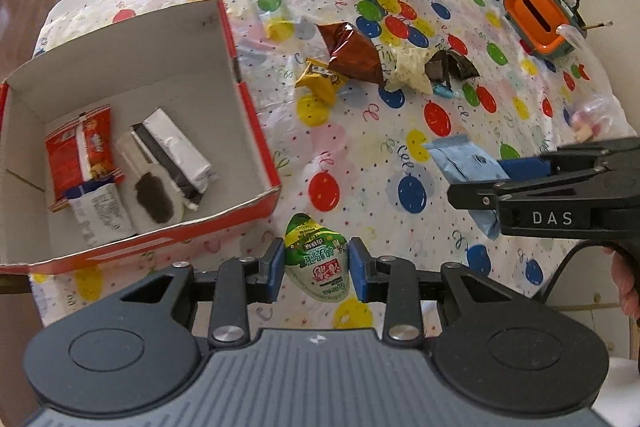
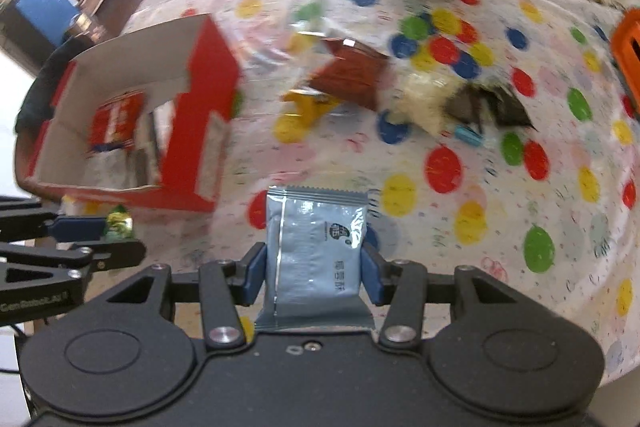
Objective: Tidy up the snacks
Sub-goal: 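Carry the yogurt pouch and blue packet over the shoebox with both grippers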
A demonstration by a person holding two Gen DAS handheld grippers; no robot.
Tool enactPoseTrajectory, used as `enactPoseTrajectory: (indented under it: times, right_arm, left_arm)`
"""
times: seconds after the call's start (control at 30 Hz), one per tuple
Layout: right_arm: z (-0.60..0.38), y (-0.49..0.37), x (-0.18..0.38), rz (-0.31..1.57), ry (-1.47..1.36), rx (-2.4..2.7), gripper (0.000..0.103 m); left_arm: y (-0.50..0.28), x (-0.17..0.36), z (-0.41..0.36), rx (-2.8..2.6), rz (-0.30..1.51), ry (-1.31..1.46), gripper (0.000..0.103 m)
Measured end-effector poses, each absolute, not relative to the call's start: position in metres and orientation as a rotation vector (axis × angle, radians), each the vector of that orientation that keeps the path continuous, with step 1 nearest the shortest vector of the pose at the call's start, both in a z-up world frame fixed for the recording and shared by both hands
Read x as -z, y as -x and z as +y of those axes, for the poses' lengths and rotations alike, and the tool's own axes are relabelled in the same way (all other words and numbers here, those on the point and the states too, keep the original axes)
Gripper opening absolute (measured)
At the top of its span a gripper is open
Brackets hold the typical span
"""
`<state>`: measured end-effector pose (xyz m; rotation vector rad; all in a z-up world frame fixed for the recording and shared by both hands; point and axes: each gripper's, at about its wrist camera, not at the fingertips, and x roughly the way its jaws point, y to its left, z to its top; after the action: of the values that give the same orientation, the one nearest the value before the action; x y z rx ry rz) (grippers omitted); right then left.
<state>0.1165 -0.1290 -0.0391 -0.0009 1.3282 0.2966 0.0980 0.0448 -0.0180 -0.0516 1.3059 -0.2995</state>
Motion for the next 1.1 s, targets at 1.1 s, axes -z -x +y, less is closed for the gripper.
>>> enactPoseTrajectory:
  times: [1.1]
  right_arm:
    - [0.078, -0.178, 0.047, 1.269, 0.261, -0.547, 0.047]
  left_arm:
    - [-0.147, 0.012, 0.22, 0.074, 1.304, 0.019, 0.033]
